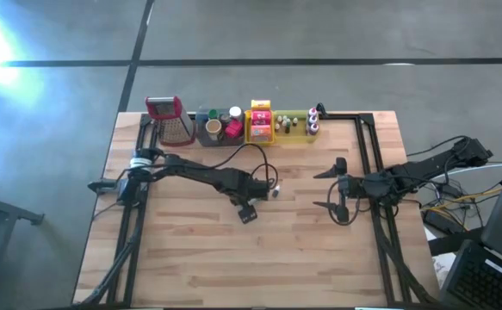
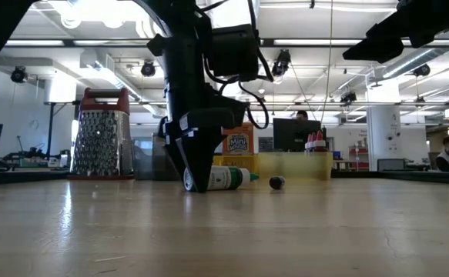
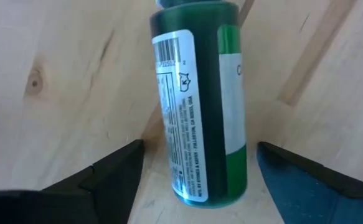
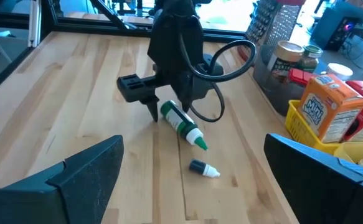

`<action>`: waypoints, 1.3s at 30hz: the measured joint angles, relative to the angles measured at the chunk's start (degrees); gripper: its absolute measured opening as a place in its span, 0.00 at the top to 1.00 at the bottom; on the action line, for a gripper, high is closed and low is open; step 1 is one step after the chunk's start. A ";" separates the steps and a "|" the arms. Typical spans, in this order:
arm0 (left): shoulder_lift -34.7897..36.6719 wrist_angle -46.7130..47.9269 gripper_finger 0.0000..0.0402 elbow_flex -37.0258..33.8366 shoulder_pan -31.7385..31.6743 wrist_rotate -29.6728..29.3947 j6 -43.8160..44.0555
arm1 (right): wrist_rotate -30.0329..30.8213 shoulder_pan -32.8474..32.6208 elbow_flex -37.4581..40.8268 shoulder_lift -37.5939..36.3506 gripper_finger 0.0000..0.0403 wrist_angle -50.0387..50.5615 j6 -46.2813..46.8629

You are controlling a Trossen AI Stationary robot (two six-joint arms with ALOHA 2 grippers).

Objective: Pick & Place Kitchen Items
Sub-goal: Put the large green food coloring bottle into the light yellow bin

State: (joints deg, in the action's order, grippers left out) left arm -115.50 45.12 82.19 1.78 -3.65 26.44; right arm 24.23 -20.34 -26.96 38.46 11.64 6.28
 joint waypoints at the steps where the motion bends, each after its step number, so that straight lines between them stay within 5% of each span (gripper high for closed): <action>1: 0.00 -0.08 0.23 0.00 0.00 -0.02 -0.25 | 0.00 0.00 0.00 0.00 0.05 -0.01 0.01; 25: 0.04 -0.34 0.56 0.00 -0.02 -0.54 -1.84 | -0.09 0.00 0.00 0.00 0.05 0.02 1.63; 39: 4.23 -2.49 0.58 -1.46 2.28 -7.09 -2.39 | -0.22 0.02 0.98 0.00 0.05 1.65 6.85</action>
State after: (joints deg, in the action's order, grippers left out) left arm -111.27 42.63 80.74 4.07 -10.73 24.05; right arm 24.01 -20.32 -25.98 38.46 13.29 13.13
